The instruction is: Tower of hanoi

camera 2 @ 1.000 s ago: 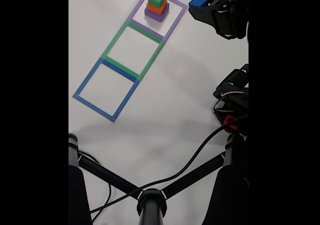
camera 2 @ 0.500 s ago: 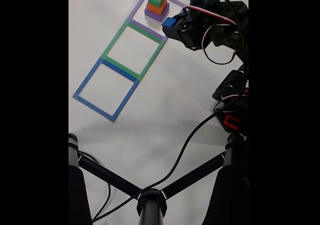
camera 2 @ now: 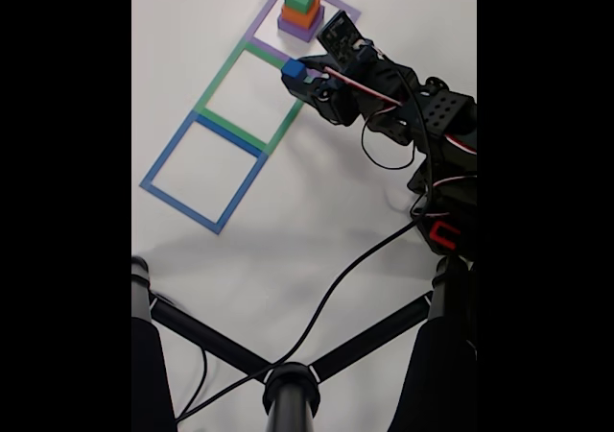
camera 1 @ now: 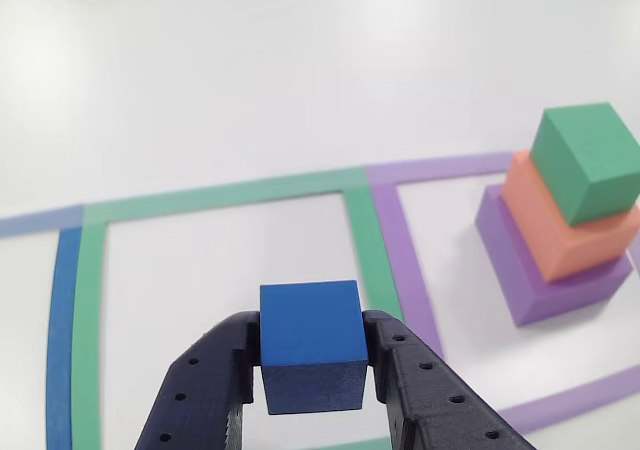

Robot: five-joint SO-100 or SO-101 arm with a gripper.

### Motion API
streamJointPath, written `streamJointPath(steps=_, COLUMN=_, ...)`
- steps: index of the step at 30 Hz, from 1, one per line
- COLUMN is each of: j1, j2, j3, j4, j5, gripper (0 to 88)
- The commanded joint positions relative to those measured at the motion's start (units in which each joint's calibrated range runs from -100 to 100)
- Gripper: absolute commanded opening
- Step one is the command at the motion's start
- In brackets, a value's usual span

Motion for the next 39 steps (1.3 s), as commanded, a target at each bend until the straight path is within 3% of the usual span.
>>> streamJointPath(steps=1, j1=-0.92, j2=12.62, j3=2.37, j4=-22.05, j5=0.79, gripper=4.6)
streamJointPath(steps=6, j1=-1.99, j2=27.04, j3=2.01, j4=-37.59, j5=0.79, gripper=4.5)
streamJointPath(steps=13, j1=-3.05, j2=42.1, j3=-3.81, j4=-47.63, j5=0.79, gripper=4.7)
streamJointPath(steps=39, j1=-5.04, j2=66.38, j3=-15.26, j4=-62.77, j5=0.79, gripper=5.3)
